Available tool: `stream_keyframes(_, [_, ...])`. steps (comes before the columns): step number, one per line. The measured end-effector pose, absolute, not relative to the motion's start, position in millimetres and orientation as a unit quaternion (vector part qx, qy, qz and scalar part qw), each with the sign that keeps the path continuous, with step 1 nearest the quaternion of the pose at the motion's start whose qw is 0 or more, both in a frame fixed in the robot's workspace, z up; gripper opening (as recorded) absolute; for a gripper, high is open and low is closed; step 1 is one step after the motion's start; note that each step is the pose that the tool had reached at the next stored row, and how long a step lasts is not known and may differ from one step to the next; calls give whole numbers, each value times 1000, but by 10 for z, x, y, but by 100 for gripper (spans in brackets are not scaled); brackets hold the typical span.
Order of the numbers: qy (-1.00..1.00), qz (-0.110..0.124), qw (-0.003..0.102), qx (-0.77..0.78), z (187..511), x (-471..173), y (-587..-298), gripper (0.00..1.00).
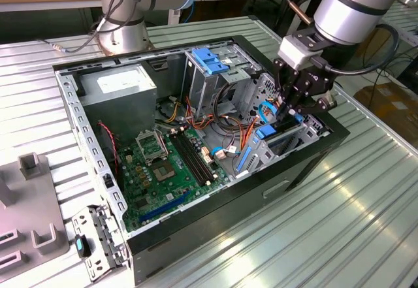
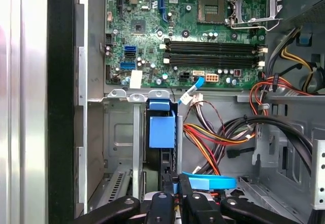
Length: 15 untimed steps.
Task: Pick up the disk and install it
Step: 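Insert the second disk wire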
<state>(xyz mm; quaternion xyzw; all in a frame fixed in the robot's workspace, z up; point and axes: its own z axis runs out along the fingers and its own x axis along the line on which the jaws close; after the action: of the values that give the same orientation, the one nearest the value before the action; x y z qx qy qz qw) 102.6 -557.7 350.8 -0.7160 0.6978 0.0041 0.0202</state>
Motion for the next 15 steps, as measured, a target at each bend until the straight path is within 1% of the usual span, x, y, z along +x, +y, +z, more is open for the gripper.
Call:
stream_keyframes(2, [698,5,21,-716,3509,1026,-5581,16])
stream_keyframes(8, [698,12,28,-716,3500,1025,-5650,16])
stream_keyframes(15, [698,14,30,-716,3461,1030,-5652,16])
